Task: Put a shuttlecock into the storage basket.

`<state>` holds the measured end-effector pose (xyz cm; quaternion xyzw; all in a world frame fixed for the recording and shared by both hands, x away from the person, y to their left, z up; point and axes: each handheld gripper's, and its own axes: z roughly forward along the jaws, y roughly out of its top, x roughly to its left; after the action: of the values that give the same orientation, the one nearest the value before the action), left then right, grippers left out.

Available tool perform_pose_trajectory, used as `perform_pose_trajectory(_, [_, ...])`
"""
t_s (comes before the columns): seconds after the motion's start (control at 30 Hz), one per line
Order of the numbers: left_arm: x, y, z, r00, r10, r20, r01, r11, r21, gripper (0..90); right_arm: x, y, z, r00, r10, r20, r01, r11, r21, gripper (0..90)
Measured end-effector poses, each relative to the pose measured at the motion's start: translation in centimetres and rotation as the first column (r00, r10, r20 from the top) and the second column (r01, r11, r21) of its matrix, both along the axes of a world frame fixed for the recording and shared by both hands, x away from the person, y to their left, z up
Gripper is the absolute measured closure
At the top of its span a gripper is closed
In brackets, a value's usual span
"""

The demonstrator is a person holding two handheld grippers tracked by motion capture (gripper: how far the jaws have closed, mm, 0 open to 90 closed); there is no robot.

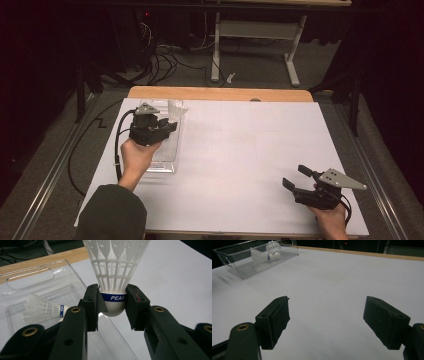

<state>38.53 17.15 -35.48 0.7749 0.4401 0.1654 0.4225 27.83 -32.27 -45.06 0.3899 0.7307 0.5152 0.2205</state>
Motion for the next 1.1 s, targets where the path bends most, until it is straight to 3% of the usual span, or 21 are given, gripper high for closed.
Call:
perform_pose_trajectory(0.63, [0.3, 1.5, 0.0, 0.9989, 0.046, -0.009, -0.046, 0.9989, 0.005, 65.3, 0.0, 0.0, 0.0, 1.0, -0.001, -0.003, 0.001, 1.0, 0.001, 21.4])
perform_pose_trajectory(1.1, [1.5, 1.8, -0.6, 0.9964, 0.073, -0.044, -0.072, 0.9972, 0.021, 65.3, 0.0, 0.0, 0.0, 1.0, -0.001, -0.003, 0.001, 1.0, 0.002, 21.4])
